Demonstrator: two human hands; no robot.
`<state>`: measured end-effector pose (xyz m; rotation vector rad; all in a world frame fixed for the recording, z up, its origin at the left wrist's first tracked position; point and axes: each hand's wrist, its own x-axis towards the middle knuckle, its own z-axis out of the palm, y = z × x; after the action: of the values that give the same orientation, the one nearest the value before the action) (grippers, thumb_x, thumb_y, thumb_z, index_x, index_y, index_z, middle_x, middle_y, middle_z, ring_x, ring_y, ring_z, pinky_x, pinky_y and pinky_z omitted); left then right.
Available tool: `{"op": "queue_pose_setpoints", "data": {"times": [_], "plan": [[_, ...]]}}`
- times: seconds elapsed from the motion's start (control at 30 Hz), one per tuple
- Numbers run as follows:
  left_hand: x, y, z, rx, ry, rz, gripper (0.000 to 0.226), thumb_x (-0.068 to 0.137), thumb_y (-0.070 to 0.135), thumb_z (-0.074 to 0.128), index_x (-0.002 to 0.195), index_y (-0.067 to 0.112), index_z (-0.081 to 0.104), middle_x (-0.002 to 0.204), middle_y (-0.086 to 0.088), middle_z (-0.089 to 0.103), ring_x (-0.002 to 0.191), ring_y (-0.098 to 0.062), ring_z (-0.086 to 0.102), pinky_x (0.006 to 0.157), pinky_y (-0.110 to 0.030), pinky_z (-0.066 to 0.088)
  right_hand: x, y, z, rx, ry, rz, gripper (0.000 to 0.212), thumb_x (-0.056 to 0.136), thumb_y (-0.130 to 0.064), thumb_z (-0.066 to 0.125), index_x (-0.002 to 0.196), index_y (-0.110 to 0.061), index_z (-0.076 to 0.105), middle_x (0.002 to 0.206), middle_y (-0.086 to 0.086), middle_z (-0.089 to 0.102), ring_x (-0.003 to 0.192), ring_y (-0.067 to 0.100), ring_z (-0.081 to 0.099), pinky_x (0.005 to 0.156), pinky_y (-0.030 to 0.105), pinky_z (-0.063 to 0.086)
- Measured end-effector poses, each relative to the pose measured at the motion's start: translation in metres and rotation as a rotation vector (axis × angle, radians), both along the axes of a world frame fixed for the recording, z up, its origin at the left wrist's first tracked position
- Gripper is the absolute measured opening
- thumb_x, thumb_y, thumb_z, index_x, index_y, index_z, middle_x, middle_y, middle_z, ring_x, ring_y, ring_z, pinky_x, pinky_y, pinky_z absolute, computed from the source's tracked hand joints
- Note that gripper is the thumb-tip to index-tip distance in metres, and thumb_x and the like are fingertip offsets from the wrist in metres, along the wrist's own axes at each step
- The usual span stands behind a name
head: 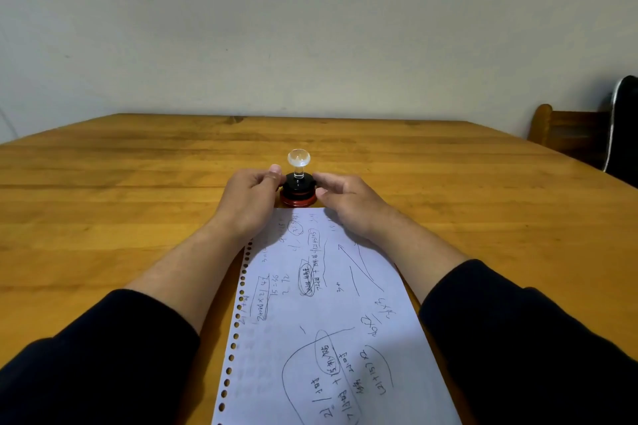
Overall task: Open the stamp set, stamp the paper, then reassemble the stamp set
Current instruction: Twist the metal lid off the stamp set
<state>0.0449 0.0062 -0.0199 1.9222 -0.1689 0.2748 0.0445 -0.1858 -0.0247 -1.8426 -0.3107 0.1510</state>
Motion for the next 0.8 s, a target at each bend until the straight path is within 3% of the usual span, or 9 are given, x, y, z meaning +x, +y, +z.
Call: {"op": "queue_pose_setpoints", "data": {"times": [0.13, 0.2, 0.27, 0.33, 0.4, 0.5, 0.57, 0.7, 0.8], "plan": [[0.002, -0.002, 0.001, 0.017, 0.001, -0.033, 0.034, 0.106, 0.016, 0.055, 0.085, 0.030, 0.078, 0.073, 0.028, 0.073, 0.077, 0.014, 0.067, 0.069, -0.004, 0.046, 0.002, 0.002, 0.000, -0.024, -0.111, -0.036, 0.075, 0.098, 0.006, 0.050, 0.088, -0.064, 0.073, 0.094, -0.041, 0.073, 0.096, -0.019, 0.065, 0.083, 0.013, 0.046], [0.001, -0.005, 0.004, 0.019, 0.004, -0.049, 0.038, 0.103, 0.009, 0.055, 0.087, 0.033, 0.079, 0.071, 0.034, 0.072, 0.078, 0.019, 0.067, 0.070, 0.000, 0.046, 0.006, 0.001, -0.002, -0.075, -0.182, -0.064, 0.076, 0.095, 0.004, 0.055, 0.091, -0.070, 0.069, 0.098, -0.039, 0.073, 0.108, -0.014, 0.065, 0.100, 0.023, 0.050], [0.001, -0.007, 0.006, 0.012, 0.016, -0.060, 0.043, 0.102, 0.006, 0.055, 0.084, 0.039, 0.078, 0.075, 0.032, 0.074, 0.083, 0.016, 0.069, 0.073, -0.003, 0.048, 0.008, -0.002, -0.005, -0.106, -0.248, -0.095, 0.067, 0.091, 0.000, 0.061, 0.103, -0.065, 0.071, 0.104, -0.034, 0.075, 0.116, -0.006, 0.065, 0.112, 0.035, 0.049], [-0.002, -0.010, 0.008, -0.003, 0.032, -0.089, 0.052, 0.101, 0.003, 0.055, 0.077, 0.043, 0.077, 0.076, 0.031, 0.075, 0.083, 0.016, 0.069, 0.076, -0.005, 0.049, 0.010, -0.004, -0.007, -0.096, -0.283, -0.145, 0.053, 0.087, -0.004, 0.067, 0.116, -0.047, 0.075, 0.109, -0.022, 0.078, 0.115, 0.004, 0.069, 0.107, 0.043, 0.055], [-0.005, -0.016, 0.009, -0.007, 0.042, -0.125, 0.056, 0.102, 0.002, 0.054, 0.077, 0.045, 0.079, 0.080, 0.029, 0.077, 0.085, 0.014, 0.071, 0.076, -0.004, 0.050, 0.011, -0.005, -0.006, -0.072, -0.285, -0.250, 0.041, 0.081, -0.008, 0.076, 0.114, -0.032, 0.077, 0.107, -0.012, 0.080, 0.108, 0.012, 0.073, 0.095, 0.047, 0.062], [-0.009, -0.024, 0.010, 0.008, 0.061, -0.178, 0.032, 0.104, 0.005, 0.055, 0.118, 0.023, 0.078, 0.111, 0.008, 0.079, 0.111, -0.006, 0.070, 0.099, -0.016, 0.051, 0.012, -0.005, -0.004, -0.080, -0.268, -0.409, 0.040, 0.070, -0.019, 0.089, 0.107, -0.029, 0.079, 0.097, -0.009, 0.081, 0.097, 0.013, 0.076, 0.086, 0.045, 0.065], [-0.010, -0.026, 0.011, 0.056, 0.054, -0.224, 0.032, 0.105, 0.006, 0.054, 0.129, 0.015, 0.073, 0.123, 0.003, 0.075, 0.121, -0.009, 0.066, 0.109, -0.026, 0.047, 0.013, -0.008, -0.004, -0.112, -0.268, -0.483, 0.039, 0.065, -0.030, 0.092, 0.101, -0.028, 0.079, 0.092, -0.009, 0.080, 0.091, 0.013, 0.076, 0.083, 0.041, 0.064], [-0.008, -0.025, 0.009, 0.152, 0.040, -0.280, 0.035, 0.105, 0.005, 0.053, 0.129, 0.022, 0.074, 0.127, 0.013, 0.072, 0.126, -0.003, 0.060, 0.103, -0.011, 0.042, 0.016, -0.012, -0.003, -0.151, -0.286, -0.530, 0.028, 0.068, -0.032, 0.094, 0.090, -0.030, 0.078, 0.088, -0.009, 0.078, 0.084, 0.010, 0.074, 0.073, 0.029, 0.060], [-0.001, -0.021, 0.005, 0.271, -0.006, -0.170, 0.033, 0.103, 0.014, 0.061, 0.134, 0.019, 0.069, 0.134, 0.012, 0.067, 0.130, 0.000, 0.051, 0.095, -0.001, 0.034, 0.016, -0.014, -0.005, -0.254, -0.305, -0.517, 0.024, 0.071, -0.032, 0.093, 0.090, -0.027, 0.078, 0.085, -0.008, 0.077, 0.081, 0.010, 0.071, 0.069, 0.025, 0.054]]}}
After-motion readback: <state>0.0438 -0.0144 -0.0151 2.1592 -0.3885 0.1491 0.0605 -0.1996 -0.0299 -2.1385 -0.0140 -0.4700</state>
